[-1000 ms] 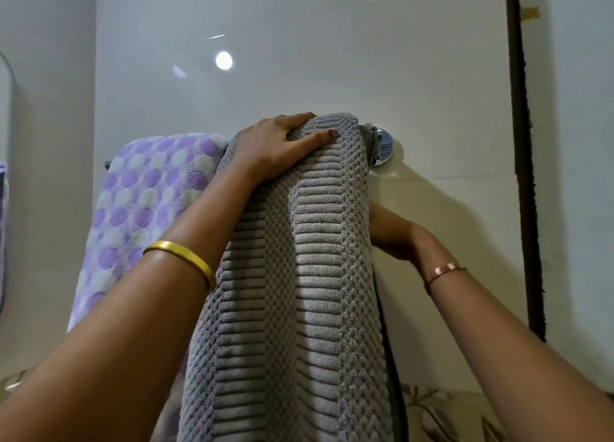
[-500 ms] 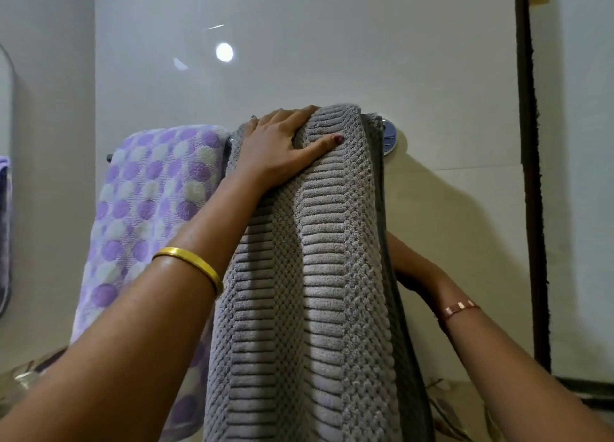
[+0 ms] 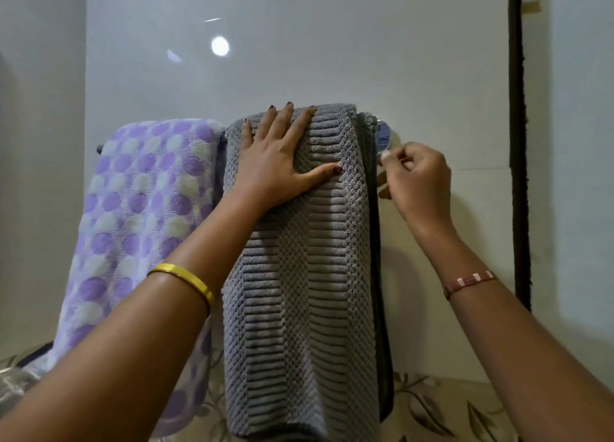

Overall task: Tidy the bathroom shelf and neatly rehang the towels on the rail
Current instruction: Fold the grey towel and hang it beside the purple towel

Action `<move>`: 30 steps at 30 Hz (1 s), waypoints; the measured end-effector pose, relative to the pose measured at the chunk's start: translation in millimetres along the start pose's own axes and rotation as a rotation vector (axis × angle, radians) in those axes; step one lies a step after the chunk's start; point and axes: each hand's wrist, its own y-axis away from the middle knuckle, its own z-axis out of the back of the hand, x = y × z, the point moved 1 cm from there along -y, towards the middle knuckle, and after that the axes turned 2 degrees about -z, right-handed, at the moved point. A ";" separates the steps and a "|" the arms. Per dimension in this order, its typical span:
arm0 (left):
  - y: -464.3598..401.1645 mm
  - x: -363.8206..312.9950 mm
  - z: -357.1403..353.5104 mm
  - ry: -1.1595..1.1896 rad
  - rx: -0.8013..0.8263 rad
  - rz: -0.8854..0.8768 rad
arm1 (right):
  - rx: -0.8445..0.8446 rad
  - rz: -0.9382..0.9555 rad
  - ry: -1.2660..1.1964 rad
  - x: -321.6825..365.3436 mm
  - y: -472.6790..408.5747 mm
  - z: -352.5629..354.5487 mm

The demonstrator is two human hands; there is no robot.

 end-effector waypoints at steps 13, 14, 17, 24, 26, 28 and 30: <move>25.5 20.0 21.7 0.569 -0.252 0.559 | 0.145 0.064 0.351 65.8 -39.8 -41.8; 21.9 24.3 24.0 0.612 -0.219 0.607 | 0.127 0.070 0.345 68.7 -40.5 -42.9; 9.2 37.5 33.2 0.654 -0.162 0.711 | 0.133 0.000 0.276 74.9 -45.6 -42.9; 4.1 48.1 42.0 0.999 0.229 0.909 | -0.030 0.152 0.487 72.1 -61.8 -40.7; 4.6 48.9 39.4 1.041 0.260 0.911 | -0.051 0.217 0.578 68.9 -61.5 -38.8; 3.5 50.3 35.2 1.092 0.267 0.903 | -0.055 0.259 0.613 66.3 -61.1 -39.9; 1.2 52.5 34.6 1.134 0.293 0.896 | -0.042 0.264 0.607 65.3 -61.2 -43.6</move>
